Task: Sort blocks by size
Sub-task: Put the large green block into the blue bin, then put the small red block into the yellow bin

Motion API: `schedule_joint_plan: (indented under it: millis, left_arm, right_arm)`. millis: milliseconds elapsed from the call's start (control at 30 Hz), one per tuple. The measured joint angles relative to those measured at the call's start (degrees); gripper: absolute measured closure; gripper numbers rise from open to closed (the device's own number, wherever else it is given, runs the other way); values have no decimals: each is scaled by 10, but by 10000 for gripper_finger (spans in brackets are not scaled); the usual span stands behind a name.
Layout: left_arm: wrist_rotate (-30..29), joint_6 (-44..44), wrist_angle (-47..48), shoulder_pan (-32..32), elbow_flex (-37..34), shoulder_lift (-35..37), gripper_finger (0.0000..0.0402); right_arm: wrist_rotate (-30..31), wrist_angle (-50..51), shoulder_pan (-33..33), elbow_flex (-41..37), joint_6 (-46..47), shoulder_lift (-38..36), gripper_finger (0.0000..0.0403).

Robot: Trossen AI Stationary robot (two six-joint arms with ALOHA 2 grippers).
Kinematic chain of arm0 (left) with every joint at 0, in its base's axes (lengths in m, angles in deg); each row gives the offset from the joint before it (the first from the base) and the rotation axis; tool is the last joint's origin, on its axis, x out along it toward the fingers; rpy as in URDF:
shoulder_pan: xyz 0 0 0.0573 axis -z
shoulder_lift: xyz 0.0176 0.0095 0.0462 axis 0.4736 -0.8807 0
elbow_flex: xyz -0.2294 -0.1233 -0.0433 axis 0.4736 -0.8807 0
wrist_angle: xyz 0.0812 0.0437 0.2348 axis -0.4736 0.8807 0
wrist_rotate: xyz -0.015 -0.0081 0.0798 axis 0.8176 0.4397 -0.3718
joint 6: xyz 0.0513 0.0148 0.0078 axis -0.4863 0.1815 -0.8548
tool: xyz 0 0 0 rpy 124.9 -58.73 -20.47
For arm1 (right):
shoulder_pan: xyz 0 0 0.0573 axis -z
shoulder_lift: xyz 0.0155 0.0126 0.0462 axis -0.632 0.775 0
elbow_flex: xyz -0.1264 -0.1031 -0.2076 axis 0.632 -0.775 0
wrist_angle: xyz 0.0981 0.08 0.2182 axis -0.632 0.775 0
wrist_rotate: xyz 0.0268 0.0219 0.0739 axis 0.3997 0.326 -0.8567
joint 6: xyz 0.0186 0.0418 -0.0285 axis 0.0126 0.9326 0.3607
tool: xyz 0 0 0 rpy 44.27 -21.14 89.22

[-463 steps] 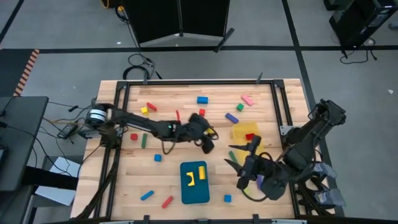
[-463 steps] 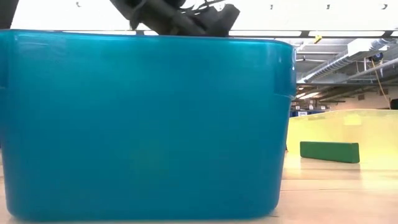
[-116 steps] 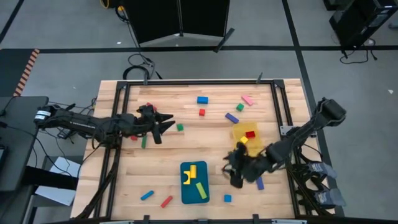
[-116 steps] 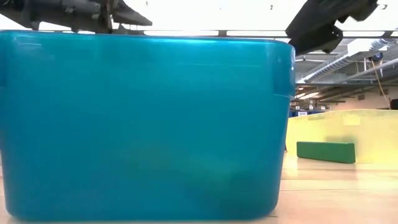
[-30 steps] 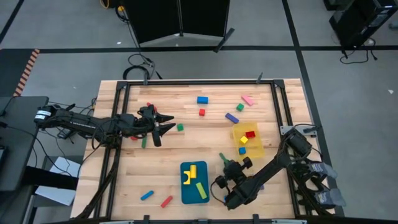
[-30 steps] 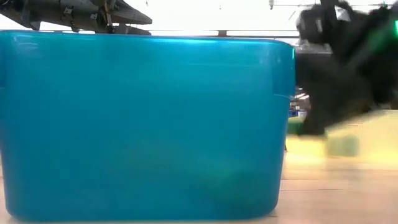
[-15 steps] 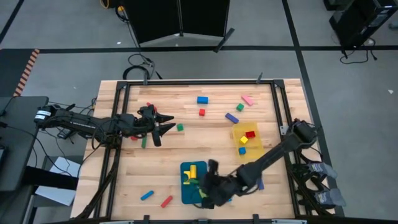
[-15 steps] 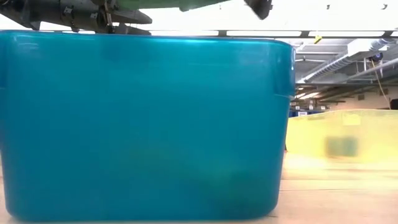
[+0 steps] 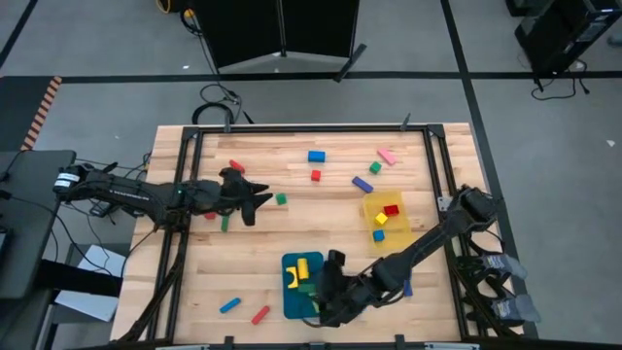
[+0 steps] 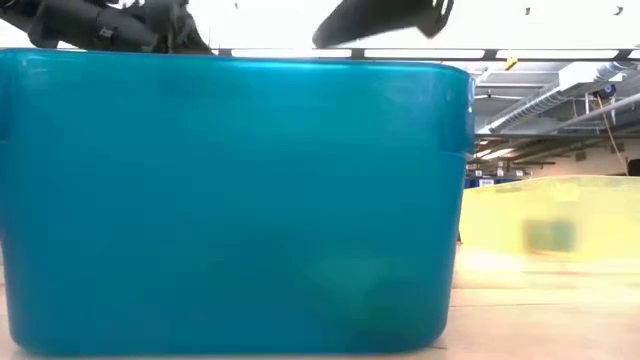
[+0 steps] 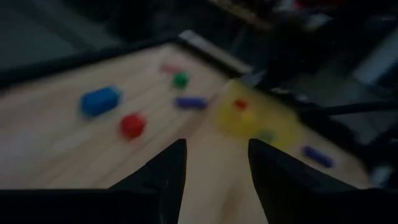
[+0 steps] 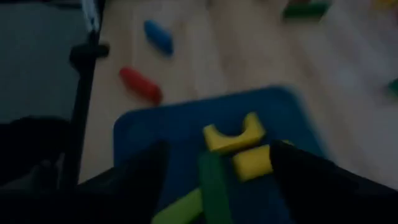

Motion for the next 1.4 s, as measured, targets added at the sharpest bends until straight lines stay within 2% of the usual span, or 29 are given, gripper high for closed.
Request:
schedule_joint_plan:
  millis: [133, 300, 367, 533, 733, 933, 1100, 1233, 1400]
  left_arm:
    - [-20, 54, 98, -21, 30, -13, 222]
    - [-19, 61, 187, -55, 95, -75, 222]
    - [-5, 50, 212, -74, 127, -120, 222]
    - [79, -7, 230, -130, 238, -266, 219]
    - [139, -37, 290, -177, 410, -455, 190]
    - [143, -39, 400, -197, 589, -606, 133]
    - [135, -33, 478, -210, 695, -697, 87]
    - [133, -21, 495, -223, 727, -732, 68]
    - [132, -6, 488, -236, 718, -738, 67]
  right_arm:
    - [105, 74, -14, 0, -4, -46, 69]
    - [228, 217, -26, 0, 52, -103, 71]
    - [268, 279, -30, 0, 89, -123, 77]
    - [345, 432, -44, 0, 199, -158, 87]
    - [427, 566, -65, 0, 341, -172, 87]
    - [459, 594, -81, 0, 384, -172, 92]
    - [461, 595, -88, 0, 381, -172, 98]
    - [469, 595, -97, 0, 379, -172, 103]
    - [475, 595, -107, 0, 379, -172, 108]
